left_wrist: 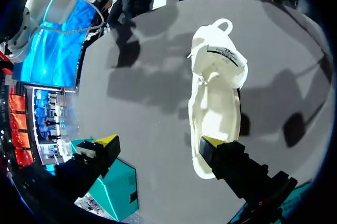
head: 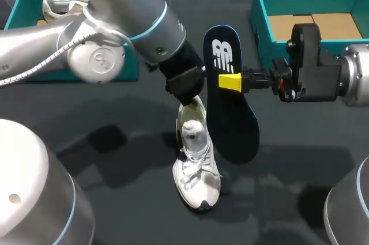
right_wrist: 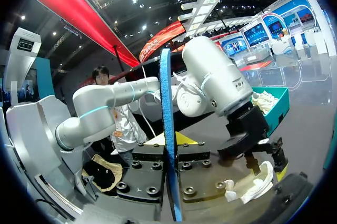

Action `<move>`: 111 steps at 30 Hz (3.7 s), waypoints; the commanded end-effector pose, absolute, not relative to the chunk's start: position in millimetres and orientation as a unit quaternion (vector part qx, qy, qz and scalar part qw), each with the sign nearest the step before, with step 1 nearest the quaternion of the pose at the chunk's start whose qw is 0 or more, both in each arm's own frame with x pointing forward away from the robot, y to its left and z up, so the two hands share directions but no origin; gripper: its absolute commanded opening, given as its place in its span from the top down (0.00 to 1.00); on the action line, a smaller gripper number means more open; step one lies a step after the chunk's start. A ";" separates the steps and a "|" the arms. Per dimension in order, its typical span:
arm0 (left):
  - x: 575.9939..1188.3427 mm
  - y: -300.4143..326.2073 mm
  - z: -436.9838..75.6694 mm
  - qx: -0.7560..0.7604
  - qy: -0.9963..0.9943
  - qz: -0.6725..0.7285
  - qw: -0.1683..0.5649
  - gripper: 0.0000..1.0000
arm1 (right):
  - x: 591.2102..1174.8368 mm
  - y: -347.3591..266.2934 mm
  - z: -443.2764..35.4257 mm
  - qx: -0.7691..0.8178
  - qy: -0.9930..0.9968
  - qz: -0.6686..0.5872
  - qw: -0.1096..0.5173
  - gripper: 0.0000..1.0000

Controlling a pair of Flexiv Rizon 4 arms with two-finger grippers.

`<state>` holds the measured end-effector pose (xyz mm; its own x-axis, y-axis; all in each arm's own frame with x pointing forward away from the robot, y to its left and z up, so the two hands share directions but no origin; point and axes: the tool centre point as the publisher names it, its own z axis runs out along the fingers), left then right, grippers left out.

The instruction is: Take the shoe out of the shoebox, open the shoe tongue, remove and reinsert the insole, then place the shoe into the shoebox

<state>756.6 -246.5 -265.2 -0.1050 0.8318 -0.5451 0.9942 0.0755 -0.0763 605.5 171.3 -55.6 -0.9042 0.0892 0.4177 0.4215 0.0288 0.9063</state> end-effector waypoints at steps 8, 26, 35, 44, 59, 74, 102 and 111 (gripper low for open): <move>751.8 -240.9 -225.0 0.605 0.645 -0.342 0.317 0.00 | 604.3 173.0 -56.7 -0.182 -0.706 -0.673 0.122 1.00; 767.9 -254.6 -185.6 0.537 0.599 -0.419 0.421 0.00 | 604.3 173.0 -56.7 -0.182 -0.706 -0.673 0.122 1.00; 773.5 -235.6 -154.0 0.509 0.549 -0.445 0.492 0.00 | 629.4 153.9 -61.3 -0.208 -0.693 -0.670 0.168 1.00; 773.9 -220.0 -144.2 0.501 0.545 -0.445 0.504 0.00 | 682.7 124.0 -74.6 -0.191 -0.661 -0.689 0.226 1.00; 773.9 -220.0 -144.2 0.501 0.545 -0.445 0.504 0.00 | 721.8 120.3 -82.6 -0.283 -0.617 -0.678 0.281 1.00; 774.3 -227.5 -150.5 0.500 0.551 -0.448 0.495 0.00 | 747.6 120.9 -95.8 -0.339 -0.594 -0.650 0.331 1.00; 790.2 -234.4 -155.1 0.488 0.572 -0.434 0.497 0.03 | 797.8 135.1 -136.4 -0.489 -0.530 -0.542 0.431 1.00; 786.0 -244.6 -156.9 0.504 0.560 -0.442 0.486 0.20 | 813.9 138.4 -145.4 -0.535 -0.522 -0.511 0.424 1.00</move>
